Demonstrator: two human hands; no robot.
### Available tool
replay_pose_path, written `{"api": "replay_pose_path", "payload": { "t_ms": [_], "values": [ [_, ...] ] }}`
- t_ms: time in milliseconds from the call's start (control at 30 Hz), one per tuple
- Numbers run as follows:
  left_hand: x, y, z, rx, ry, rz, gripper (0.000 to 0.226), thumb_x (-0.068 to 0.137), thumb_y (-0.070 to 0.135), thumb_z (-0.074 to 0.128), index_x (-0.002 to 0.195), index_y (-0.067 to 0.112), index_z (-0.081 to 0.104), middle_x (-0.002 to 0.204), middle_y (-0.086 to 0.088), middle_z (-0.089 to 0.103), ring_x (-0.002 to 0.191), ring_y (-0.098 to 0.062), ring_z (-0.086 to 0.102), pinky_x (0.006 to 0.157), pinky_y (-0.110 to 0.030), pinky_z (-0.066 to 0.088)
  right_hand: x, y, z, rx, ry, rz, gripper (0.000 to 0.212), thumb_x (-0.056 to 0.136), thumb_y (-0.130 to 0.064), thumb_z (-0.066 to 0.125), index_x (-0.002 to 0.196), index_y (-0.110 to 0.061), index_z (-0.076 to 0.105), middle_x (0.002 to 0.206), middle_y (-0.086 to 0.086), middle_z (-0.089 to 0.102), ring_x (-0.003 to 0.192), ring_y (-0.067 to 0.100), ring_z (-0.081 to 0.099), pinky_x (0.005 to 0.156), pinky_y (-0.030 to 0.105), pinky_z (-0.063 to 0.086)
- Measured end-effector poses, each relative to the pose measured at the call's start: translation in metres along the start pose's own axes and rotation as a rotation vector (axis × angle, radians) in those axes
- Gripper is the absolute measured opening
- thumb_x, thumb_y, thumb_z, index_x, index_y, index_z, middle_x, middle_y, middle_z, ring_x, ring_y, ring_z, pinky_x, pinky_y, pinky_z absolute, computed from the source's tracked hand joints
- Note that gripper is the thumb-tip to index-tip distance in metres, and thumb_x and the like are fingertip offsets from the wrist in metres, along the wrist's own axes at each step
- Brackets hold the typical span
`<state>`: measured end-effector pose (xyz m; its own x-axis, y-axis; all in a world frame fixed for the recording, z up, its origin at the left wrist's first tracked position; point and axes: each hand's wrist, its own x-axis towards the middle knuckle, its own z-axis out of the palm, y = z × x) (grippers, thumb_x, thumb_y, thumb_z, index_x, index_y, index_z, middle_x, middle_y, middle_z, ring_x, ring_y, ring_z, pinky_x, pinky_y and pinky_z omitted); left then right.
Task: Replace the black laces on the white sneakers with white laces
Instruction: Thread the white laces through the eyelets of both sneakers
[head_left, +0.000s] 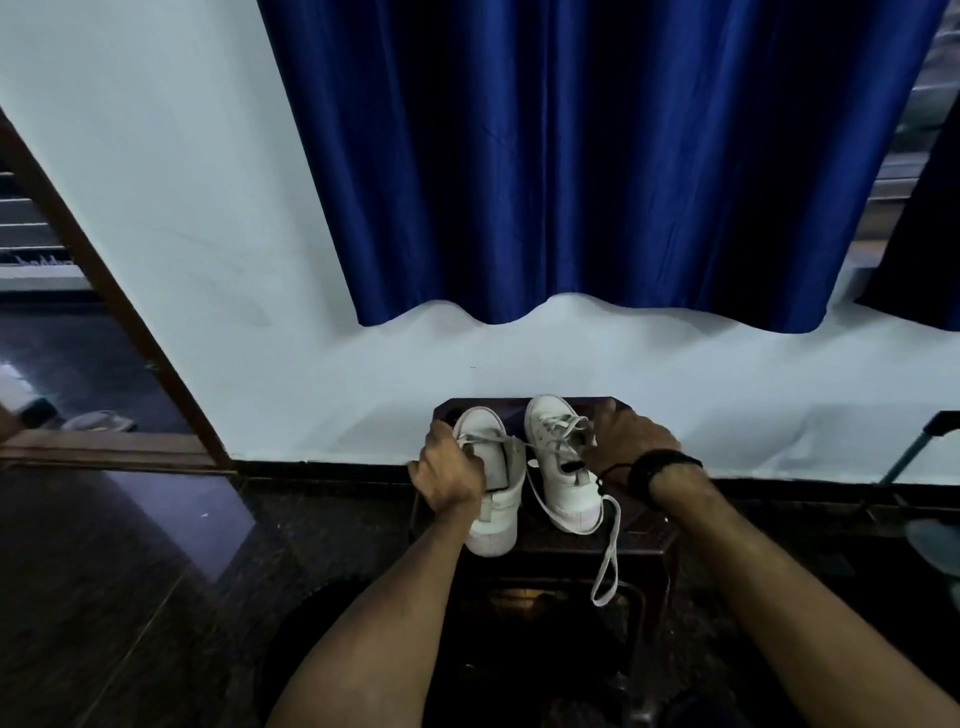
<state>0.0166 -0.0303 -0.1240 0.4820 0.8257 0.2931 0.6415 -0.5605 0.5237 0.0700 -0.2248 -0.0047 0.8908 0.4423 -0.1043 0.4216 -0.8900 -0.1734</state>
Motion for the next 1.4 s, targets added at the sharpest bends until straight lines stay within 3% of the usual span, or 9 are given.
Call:
{"api": "replay_pose_path", "payload": {
  "t_ms": [167,333,433,600,833,1000,1100,1300,1400],
  "values": [
    [-0.001,0.0,0.0,0.028,-0.019,0.003,0.03,0.077,0.021,0.068,0.102,0.019,0.053,0.094,-0.003,0.068,0.086,-0.026,0.069,0.079,-0.038,0.049,0.006,0.005,-0.001,-0.102,-0.03,-0.136,0.036,0.084,-0.046,0.06,0.113,-0.025,0.063,0.115,0.002,0.066,0.108,0.024,0.061,0.078,0.029,0.045],
    [-0.002,0.001,-0.003,0.078,-0.016,0.032,0.028,0.078,0.022,0.068,0.102,0.019,0.054,0.098,-0.001,0.067,0.088,-0.025,0.069,0.079,-0.038,0.048,0.011,0.01,0.007,0.452,-0.014,-0.487,0.018,0.09,-0.037,0.062,0.074,-0.034,0.071,0.101,-0.011,0.064,0.1,0.007,0.059,0.094,0.036,0.046],
    [-0.003,0.002,-0.004,0.093,-0.026,0.028,0.031,0.076,0.019,0.068,0.104,0.019,0.055,0.101,-0.002,0.065,0.09,-0.025,0.068,0.078,-0.038,0.048,0.004,0.009,0.021,0.875,-0.266,-0.635,0.024,0.096,-0.027,0.055,0.088,-0.011,0.07,0.117,0.002,0.065,0.112,0.019,0.059,0.098,0.038,0.045],
    [-0.003,0.003,-0.005,0.0,-0.06,-0.006,0.03,0.074,0.013,0.062,0.103,0.017,0.055,0.102,-0.006,0.062,0.089,-0.031,0.067,0.071,-0.039,0.052,-0.007,0.003,0.051,0.948,-0.497,-0.687,0.022,0.099,-0.014,0.051,0.085,-0.01,0.067,0.116,0.013,0.066,0.094,0.02,0.068,0.087,0.024,0.045],
    [-0.002,-0.005,-0.005,-0.194,0.157,0.342,0.024,0.069,0.029,0.05,0.086,0.02,0.064,0.091,-0.004,0.058,0.092,-0.028,0.051,0.077,-0.038,0.04,-0.018,-0.025,0.093,0.607,-0.187,-0.718,0.018,0.092,-0.018,0.06,0.083,-0.011,0.073,0.108,-0.004,0.069,0.1,0.005,0.062,0.089,0.02,0.046],
    [0.008,0.001,-0.004,-0.006,-0.12,0.324,0.055,0.087,0.062,0.042,0.079,0.019,0.075,0.083,-0.003,0.071,0.098,-0.025,0.056,0.084,-0.038,0.039,-0.026,-0.046,0.1,0.594,-0.088,-0.771,0.014,0.087,-0.016,0.062,0.077,-0.014,0.071,0.095,-0.008,0.067,0.086,0.008,0.064,0.079,0.02,0.05],
    [0.014,0.0,-0.003,0.011,-0.25,0.274,0.036,0.079,0.057,0.06,0.09,0.027,0.077,0.097,0.003,0.072,0.108,-0.024,0.052,0.09,-0.036,0.042,-0.024,-0.046,0.096,0.619,-0.157,-0.787,0.011,0.087,-0.021,0.064,0.079,-0.018,0.072,0.098,-0.007,0.07,0.088,0.004,0.064,0.08,0.021,0.051],
    [0.013,-0.021,-0.002,-0.227,-0.23,0.265,0.018,0.08,0.034,0.066,0.081,0.019,0.076,0.091,0.008,0.067,0.098,-0.023,0.052,0.077,-0.027,0.038,0.014,-0.027,0.073,0.731,0.385,-0.289,0.005,0.083,-0.022,0.068,0.083,-0.02,0.073,0.084,-0.007,0.073,0.08,0.012,0.068,0.079,0.023,0.05],
    [0.01,-0.022,-0.002,-0.227,-0.216,0.267,0.016,0.084,0.027,0.068,0.089,0.015,0.076,0.097,0.009,0.067,0.101,-0.02,0.045,0.076,-0.027,0.039,0.046,-0.032,0.069,0.516,0.263,-0.145,0.016,0.084,-0.021,0.059,0.092,-0.018,0.072,0.092,0.004,0.074,0.092,0.024,0.067,0.084,0.029,0.049]
  ]
}}
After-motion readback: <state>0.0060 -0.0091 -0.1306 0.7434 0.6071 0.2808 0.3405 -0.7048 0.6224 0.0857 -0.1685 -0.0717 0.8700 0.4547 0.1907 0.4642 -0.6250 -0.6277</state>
